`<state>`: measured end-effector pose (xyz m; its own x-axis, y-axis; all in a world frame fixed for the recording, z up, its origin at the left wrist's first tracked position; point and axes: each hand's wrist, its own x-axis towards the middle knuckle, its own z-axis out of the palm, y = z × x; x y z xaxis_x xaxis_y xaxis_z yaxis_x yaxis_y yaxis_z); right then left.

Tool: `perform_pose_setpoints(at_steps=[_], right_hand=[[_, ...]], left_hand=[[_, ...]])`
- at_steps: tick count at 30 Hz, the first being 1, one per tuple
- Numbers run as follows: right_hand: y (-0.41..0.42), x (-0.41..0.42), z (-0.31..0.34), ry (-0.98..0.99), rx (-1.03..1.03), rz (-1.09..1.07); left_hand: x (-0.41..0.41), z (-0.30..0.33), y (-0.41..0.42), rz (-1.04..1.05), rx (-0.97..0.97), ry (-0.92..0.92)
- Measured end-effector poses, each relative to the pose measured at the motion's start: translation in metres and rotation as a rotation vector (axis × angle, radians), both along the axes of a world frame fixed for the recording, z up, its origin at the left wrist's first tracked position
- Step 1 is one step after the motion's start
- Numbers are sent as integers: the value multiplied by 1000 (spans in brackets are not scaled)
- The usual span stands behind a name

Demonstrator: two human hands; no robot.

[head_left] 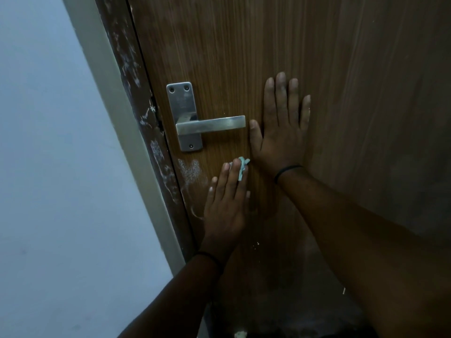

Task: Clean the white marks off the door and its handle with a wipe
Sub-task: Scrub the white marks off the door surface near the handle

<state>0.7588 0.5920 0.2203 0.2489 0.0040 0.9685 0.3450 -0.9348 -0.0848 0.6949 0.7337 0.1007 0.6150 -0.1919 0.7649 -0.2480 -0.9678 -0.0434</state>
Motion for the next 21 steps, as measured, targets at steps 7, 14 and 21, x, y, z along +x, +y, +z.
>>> perform_pose_setpoints(at_steps=[7,14,21], right_hand=[[-14,-3,-71,124,-100,0],[-18,3,-101,90,-106,-9],[-18,-1,-98,96,-103,-6]], left_hand=[[-21,-73,20,-59,76,104],[-13,-71,18,-34,124,93],[-13,-94,13,-146,286,138]])
